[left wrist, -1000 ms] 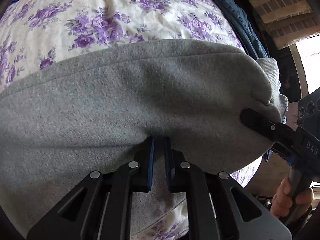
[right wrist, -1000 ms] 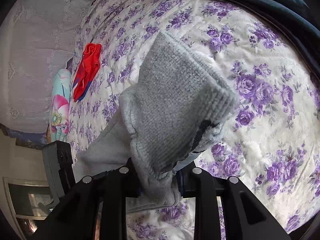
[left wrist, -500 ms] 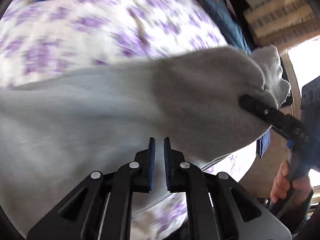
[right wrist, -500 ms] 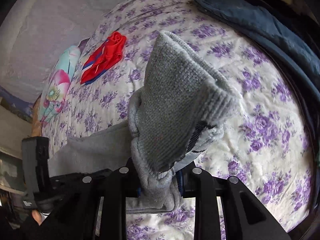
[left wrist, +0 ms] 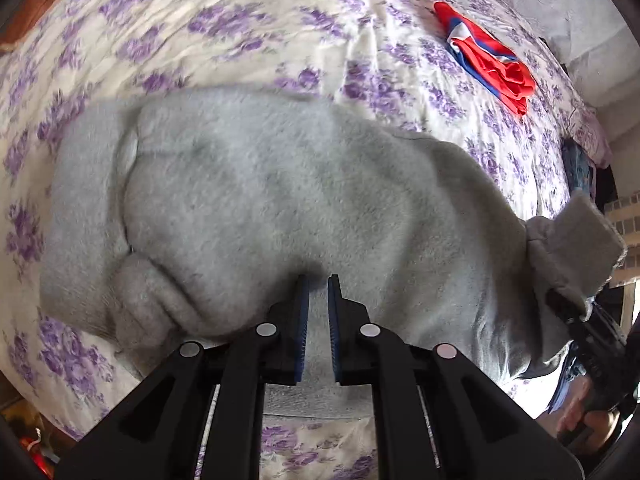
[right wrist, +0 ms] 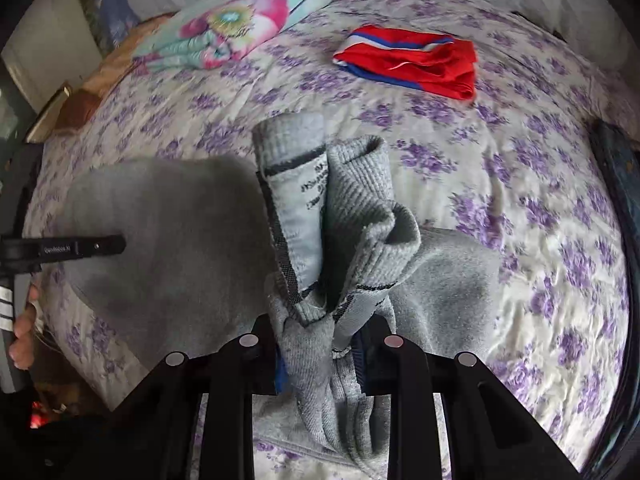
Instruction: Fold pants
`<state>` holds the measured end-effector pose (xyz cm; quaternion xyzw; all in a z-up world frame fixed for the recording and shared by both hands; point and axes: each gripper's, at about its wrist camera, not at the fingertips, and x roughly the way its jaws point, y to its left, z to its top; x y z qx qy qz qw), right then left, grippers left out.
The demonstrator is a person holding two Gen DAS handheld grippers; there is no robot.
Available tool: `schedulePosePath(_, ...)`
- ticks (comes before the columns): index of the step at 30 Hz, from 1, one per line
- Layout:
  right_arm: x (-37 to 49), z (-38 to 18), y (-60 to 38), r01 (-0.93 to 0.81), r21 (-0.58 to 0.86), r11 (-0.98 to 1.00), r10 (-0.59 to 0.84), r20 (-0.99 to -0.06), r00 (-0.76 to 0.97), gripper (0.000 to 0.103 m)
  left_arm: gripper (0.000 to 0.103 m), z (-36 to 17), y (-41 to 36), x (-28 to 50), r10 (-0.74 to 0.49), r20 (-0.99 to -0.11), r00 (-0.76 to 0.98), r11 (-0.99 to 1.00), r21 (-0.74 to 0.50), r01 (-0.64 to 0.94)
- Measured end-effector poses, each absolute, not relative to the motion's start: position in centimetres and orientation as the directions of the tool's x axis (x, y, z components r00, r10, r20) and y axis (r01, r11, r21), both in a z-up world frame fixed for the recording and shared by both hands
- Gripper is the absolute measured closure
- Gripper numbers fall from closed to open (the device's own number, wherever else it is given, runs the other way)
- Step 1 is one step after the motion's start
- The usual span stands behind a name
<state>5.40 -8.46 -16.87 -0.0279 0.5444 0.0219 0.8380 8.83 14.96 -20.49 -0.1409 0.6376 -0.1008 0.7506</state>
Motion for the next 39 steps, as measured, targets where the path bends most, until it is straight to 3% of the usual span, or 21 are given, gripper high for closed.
schedulePosePath(5, 5.1, -18.2, -6.9, -0.114, -0.027, 0.993, 0.018, -0.925, 0.379, 0.060, 0.096, -21.3, 14.3, 9.1, -0.328, -0.929, 0.171, 0.942, -0.336, -0.021)
schedulePosePath(12, 3.3, -18.3, -3.9, -0.277, 0.095, 0.956, 0.180, -0.937, 0.300, 0.050, 0.096, -21.9, 15.2, 9.4, -0.350, -0.923, 0.161, 0.933, -0.358, -0.027)
schedulePosePath(15, 3.0, -15.9, -4.8, -0.277, 0.217, 0.936, 0.297, -0.909, 0.293, 0.054, 0.098, -22.0, 15.3, 9.5, -0.354, -0.922, 0.156, 0.932, -0.362, -0.027)
schedulePosePath(16, 3.0, -14.8, -5.3, -0.268, 0.234, 0.935, 0.314, -0.897, 0.311, 0.060, 0.098, -22.0, 15.4, 9.5, -0.359, -0.920, 0.155, 0.930, -0.367, -0.026)
schedulePosePath(20, 4.7, -13.0, -7.2, -0.210, 0.159, 0.965, 0.228, -0.902, 0.367, 0.079, 0.098, -22.1, 15.5, 9.4, -0.365, -0.917, 0.158, 0.927, -0.373, -0.023)
schedulePosePath(27, 8.6, -21.5, -7.1, -0.132, 0.229, 0.964, 0.250, -0.952, 0.176, 0.083, 0.098, -21.6, 15.6, 9.2, -0.358, -0.923, 0.145, 0.930, -0.366, -0.032)
schedulePosePath(32, 8.8, -21.1, -6.8, -0.128, 0.229, 0.965, 0.247, -0.958, 0.149, 0.083, 0.097, -17.1, 18.0, 7.7, -0.385, -0.896, 0.220, 0.914, -0.403, -0.043)
schedulePosePath(33, 8.8, -20.8, -6.9, -0.120, 0.234, 0.965, 0.250, -0.958, 0.143, 0.083, 0.095, -15.8, 19.0, 7.1, -0.387, -0.888, 0.250, 0.910, -0.411, -0.053)
schedulePosePath(34, 8.7, -20.1, -7.0, -0.109, 0.246, 0.963, 0.260, -0.955, 0.141, 0.082, 0.084, -14.8, 19.9, 6.4, -0.378, -0.884, 0.276, 0.910, -0.410, -0.065)
schedulePosePath(35, 8.5, -19.3, -7.1, -0.103, 0.268, 0.958, 0.282, -0.947, 0.151, 0.080, 0.063, -14.0, 21.0, 5.7, -0.365, -0.883, 0.297, 0.911, -0.404, -0.083)
schedulePosePath(37, 7.6, -17.2, -7.4, -0.113, 0.309, 0.944, 0.326, -0.924, 0.198, 0.080, 0.037, -13.1, 23.3, 4.2, -0.334, -0.885, 0.324, 0.909, -0.393, -0.138)
schedulePosePath(39, 6.5, -15.7, -7.7, -0.124, 0.317, 0.940, 0.338, -0.913, 0.228, 0.080, 0.033, -13.7, 25.1, 2.9, -0.331, -0.886, 0.324, 0.896, -0.403, -0.187)
